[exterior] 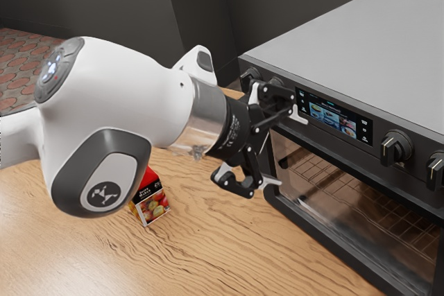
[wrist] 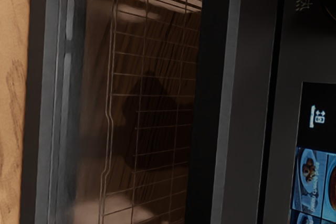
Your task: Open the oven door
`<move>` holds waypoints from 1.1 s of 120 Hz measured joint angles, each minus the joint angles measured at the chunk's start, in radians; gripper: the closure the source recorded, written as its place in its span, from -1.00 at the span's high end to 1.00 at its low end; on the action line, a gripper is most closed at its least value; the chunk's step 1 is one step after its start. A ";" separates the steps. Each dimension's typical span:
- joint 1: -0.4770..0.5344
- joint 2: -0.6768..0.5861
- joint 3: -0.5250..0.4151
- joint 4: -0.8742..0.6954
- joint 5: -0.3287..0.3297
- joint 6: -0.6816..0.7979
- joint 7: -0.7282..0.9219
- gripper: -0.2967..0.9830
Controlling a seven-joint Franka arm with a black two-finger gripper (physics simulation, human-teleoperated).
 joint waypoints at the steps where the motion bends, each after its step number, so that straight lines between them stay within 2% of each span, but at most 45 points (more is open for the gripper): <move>1: 0.000 0.000 0.001 0.000 0.001 0.000 -0.002 0.53; 57: 0.031 0.058 0.004 0.036 0.005 0.011 -0.047 0.53; 132: 0.045 0.065 0.004 -0.024 -0.020 0.021 -0.053 0.53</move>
